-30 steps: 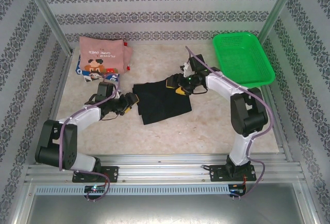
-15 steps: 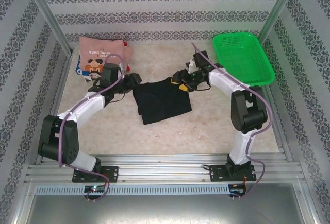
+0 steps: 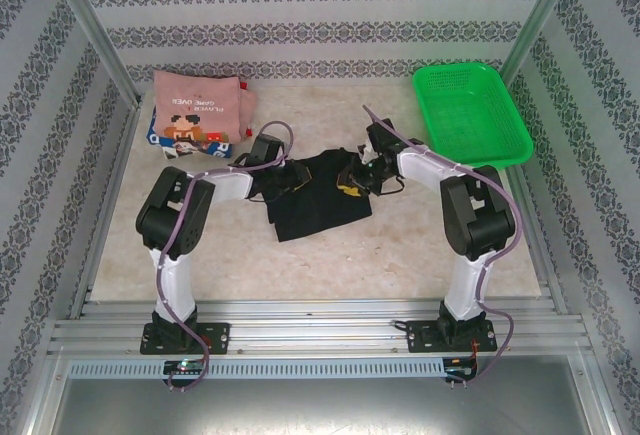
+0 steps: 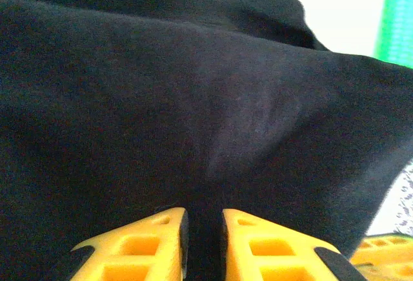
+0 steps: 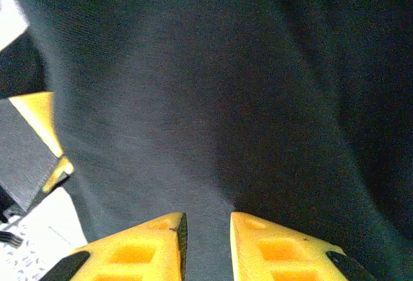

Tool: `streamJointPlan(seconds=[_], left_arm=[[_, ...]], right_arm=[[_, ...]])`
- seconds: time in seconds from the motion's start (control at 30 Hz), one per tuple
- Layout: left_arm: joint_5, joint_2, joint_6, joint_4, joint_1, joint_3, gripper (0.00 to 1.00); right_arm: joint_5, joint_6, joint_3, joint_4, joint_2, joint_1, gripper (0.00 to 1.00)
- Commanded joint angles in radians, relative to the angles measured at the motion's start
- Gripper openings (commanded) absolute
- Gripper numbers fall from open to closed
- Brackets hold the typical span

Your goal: Fold and stack the t-shirts

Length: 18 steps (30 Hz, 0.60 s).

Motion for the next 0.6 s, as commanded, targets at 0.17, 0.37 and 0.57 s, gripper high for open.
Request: streamJointPlan(seconds=[0.17,0.37,0.57], left_arm=[[-0.179,0.034,0.066,-0.036,0.053,0.043,0.21],[-0.266,0.020,0.153,-0.133,0.068,0.075,0.20],[-0.296,-0.001,0.212,-0.169,0.082,0.087,0.20]], right_arm=[[0.203,0.010,-0.093,-0.124,0.034,-0.001,0.20],[0.256,0.029,-0.150,-0.166,0.009,-0.026,0.20],[0.260,0.051,-0.212,-0.143,-0.044,-0.065,0.24]])
